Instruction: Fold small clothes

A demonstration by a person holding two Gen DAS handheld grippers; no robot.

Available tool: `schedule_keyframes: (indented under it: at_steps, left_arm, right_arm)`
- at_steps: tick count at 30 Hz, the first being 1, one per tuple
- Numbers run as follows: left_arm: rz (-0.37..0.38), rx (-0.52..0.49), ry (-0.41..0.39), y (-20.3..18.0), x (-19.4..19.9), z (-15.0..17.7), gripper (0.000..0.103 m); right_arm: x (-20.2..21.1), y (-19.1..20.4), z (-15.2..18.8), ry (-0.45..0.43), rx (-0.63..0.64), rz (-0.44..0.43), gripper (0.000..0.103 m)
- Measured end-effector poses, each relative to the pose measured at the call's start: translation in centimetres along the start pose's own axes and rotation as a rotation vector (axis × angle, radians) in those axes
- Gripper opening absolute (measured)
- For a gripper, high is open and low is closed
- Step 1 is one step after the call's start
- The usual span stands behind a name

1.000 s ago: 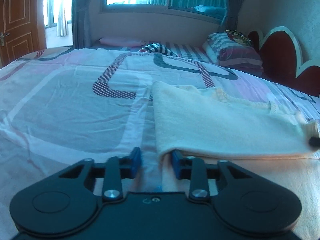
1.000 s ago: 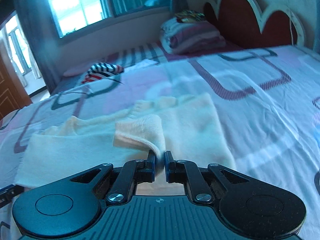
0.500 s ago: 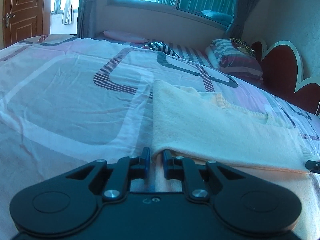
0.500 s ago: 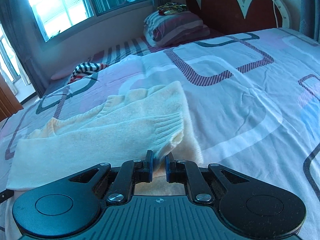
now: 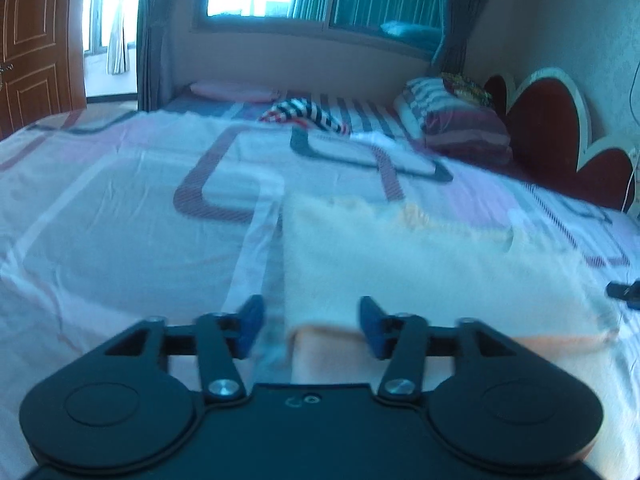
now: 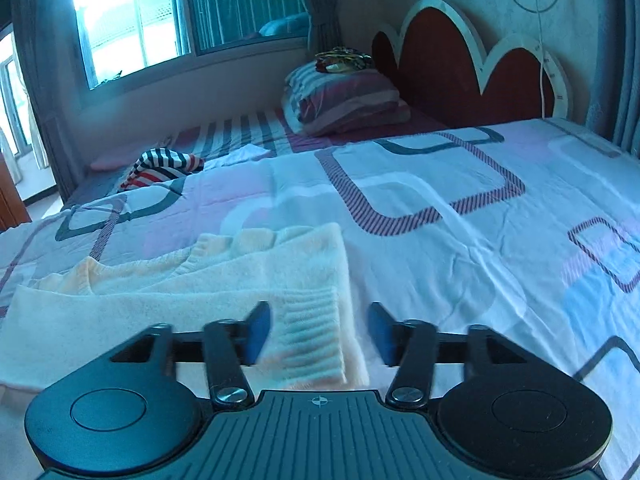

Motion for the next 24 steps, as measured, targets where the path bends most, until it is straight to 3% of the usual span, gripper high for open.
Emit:
schedule_keyframes:
  at_steps: [2, 6, 10, 12, 13, 15, 16, 17, 19, 24]
  left_arm:
    - [-0.002, 0.001, -0.016, -0.4, -0.6, -1.1, 0.066]
    - [-0.011, 0.033, 0.029, -0.1, -4.0, -2.9, 0.066]
    - [-0.010, 0.101, 0.093, 1.1, -7.6, -3.6, 0.063]
    - [0.010, 0.133, 0.124, 1.5, -8.9, -3.5, 0.060]
    - [0.025, 0.150, 0.135, 1.6, -9.3, -3.5, 0.060]
    - [0.046, 0.171, 0.129, 1.8, -9.8, -3.3, 0.058]
    - [0.046, 0.181, 0.120, 1.9, -9.8, -3.3, 0.053]
    - [0.043, 0.186, 0.111, 2.1, -9.8, -3.2, 0.034]
    - [0.044, 0.199, 0.099, 2.4, -9.8, -3.2, 0.011]
    - [0.007, 0.147, 0.008, 1.9, -8.4, -3.1, 0.006]
  right_arm:
    - [-1.2, 0.4, -0.4, 0.022, 0.000, -0.009, 0.056]
    - [-3.8, 0.1, -1.0, 0.075, -0.043, -0.018, 0.056]
    - [-4.9, 0.8, -0.6, 0.100, 0.016, -0.041, 0.056]
    - [-5.2, 0.6, -0.4, 0.107, 0.010, -0.046, 0.045]
    - [-5.2, 0.4, -0.3, 0.107, 0.000, -0.049, 0.024]
    - [-5.3, 0.2, -0.3, 0.111, -0.010, -0.065, 0.020]
    - [-5.4, 0.3, -0.3, 0.113, -0.004, -0.067, 0.020]
    - [-5.4, 0.3, -0.3, 0.111, 0.000, -0.069, 0.019]
    - [-5.4, 0.4, -0.4, 0.098, 0.011, -0.068, 0.012]
    - [-4.5, 1.4, -1.1, -0.019, 0.109, 0.002, 0.012]
Point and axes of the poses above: each gripper's, at about its wrist camera, not at the fingertips, and x roughly against the way its jaws point, y to its left, z to its underside, the point moved 5 cm from there along -x, roughly the way its jaws point
